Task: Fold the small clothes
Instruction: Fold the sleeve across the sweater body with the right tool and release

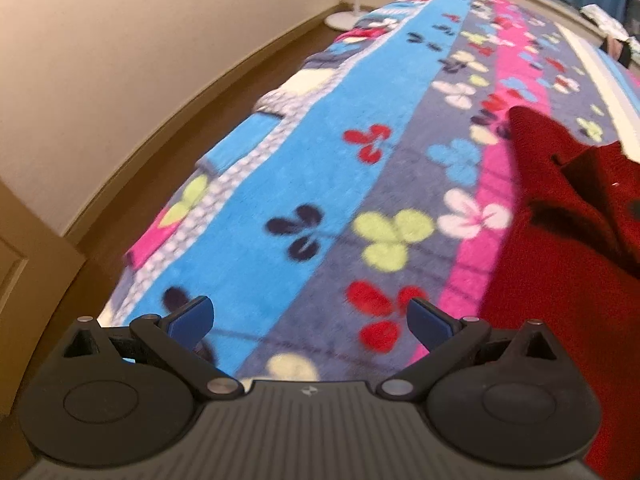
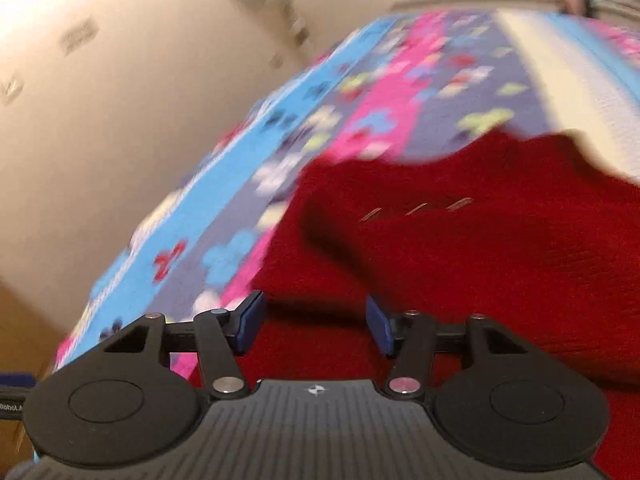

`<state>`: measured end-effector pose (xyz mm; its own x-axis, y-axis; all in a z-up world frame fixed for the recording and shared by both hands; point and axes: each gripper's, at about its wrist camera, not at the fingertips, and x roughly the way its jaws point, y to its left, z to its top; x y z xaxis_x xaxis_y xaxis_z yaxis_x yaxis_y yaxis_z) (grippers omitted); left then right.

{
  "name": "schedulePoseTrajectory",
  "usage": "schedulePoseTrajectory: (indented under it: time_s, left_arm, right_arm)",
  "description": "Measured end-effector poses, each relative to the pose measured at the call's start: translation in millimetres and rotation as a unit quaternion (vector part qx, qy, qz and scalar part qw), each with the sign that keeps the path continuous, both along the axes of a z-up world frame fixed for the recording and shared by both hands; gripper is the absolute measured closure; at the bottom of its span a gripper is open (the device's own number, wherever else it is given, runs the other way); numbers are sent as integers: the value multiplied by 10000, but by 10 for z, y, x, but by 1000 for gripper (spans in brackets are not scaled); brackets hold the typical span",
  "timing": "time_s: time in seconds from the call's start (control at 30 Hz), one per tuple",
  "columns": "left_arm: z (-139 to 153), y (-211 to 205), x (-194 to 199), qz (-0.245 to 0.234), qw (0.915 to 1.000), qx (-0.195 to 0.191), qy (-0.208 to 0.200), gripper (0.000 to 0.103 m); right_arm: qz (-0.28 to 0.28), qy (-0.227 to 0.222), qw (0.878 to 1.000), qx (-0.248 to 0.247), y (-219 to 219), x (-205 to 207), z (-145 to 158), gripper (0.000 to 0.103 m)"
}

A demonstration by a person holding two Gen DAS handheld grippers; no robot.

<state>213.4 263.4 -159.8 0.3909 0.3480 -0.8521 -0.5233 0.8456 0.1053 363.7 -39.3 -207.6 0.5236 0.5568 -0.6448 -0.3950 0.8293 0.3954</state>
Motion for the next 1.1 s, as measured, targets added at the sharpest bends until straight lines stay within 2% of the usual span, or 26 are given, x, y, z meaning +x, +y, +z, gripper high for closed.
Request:
schedulePoseTrajectory:
  time_s: [0.07, 0.17, 0.23, 0.3, 0.33, 0.4, 0.47, 0.53, 0.57, 0.63, 0.7, 0.73, 0.77, 0.83, 0.87, 0.93, 0.97, 1.0, 1.1]
  left_arm:
    - [20, -58, 161, -178, 9998, -64, -81, 0]
    - [114, -223, 512, -452, 9979, -262, -370, 0]
    - [229, -381, 841, -729, 9943, -562, -537, 0]
    - [332, -554, 1161, -1020, 9872, -984, -734, 0]
    - [386, -666, 1355, -1152, 9836, -1136, -796, 0]
    - [451, -910, 1688, -1397, 9782, -1232, -920, 0]
    - [405, -1187, 1984, -1785, 9733, -1192, -812, 0]
    - [212, -1438, 2174, -2105, 9725, -864, -493, 0]
    - [46, -1518, 2214, -2172, 9742, -554, -260, 0]
    - [-231, -1489, 2186, -2117, 9768, -309, 63, 0]
    - [-460, -1306, 2106, -1931, 9804, -324, 213, 0]
    - [-513, -1172, 2035, -1854, 9815, -446, 149, 0]
    - [-544, -1037, 1991, -1833, 9800, -777, 28, 0]
    - [-548, -854, 1941, -1713, 9780, -1191, 2, 0]
    - [-516, -814, 1917, -1702, 9777, -1230, -20, 0]
    - [-425, -815, 1839, -1604, 9805, -1139, 39, 0]
    - [-352, -827, 1775, -1512, 9828, -1053, 102, 0]
    - [-265, -860, 1678, -1561, 9823, -1030, 90, 0]
    - [-71, -948, 1311, -1996, 9735, -1113, 12, 0]
  right_arm:
    - [-601, -442, 9972, -16, -434, -7, 212, 46]
    - [-1361, -996, 9803, -1026, -853, 92, 315, 46]
    - [-1694, -948, 9676, -1612, -1015, 249, 206, 46]
    - [-2108, -753, 9556, -1917, -1110, 361, 12, 46]
    - [-2176, -640, 9538, -1970, -1124, 374, -103, 45]
    - [-1823, -218, 9646, -1894, -1035, 412, -394, 45]
    - [-1702, -636, 9602, -2120, -864, 259, -467, 46]
    - [-1525, -541, 9719, -1710, -857, 174, -410, 46]
    - [-1452, -427, 9788, -1380, -904, 153, -342, 46]
    - [-1442, -420, 9825, -1102, -1006, 124, -225, 45]
    - [-1674, -515, 9757, -1317, -1065, 159, -220, 39]
    - [-1650, -452, 9734, -1527, -1076, 197, -274, 38]
    - [-1502, -341, 9719, -1783, -1098, 231, -393, 37]
    - [-1318, -706, 9706, -1886, -1065, 162, -457, 35]
    - [-1307, -682, 9706, -1902, -1068, 141, -425, 35]
    - [-1398, -441, 9774, -1525, -1170, 132, -257, 33]
    - [-1657, -384, 9803, -1008, -1309, 52, -144, 28]
    - [-1881, -346, 9791, -697, -1421, -41, -68, 26]
    - [-1915, -125, 9802, -480, -1580, -432, 155, 23]
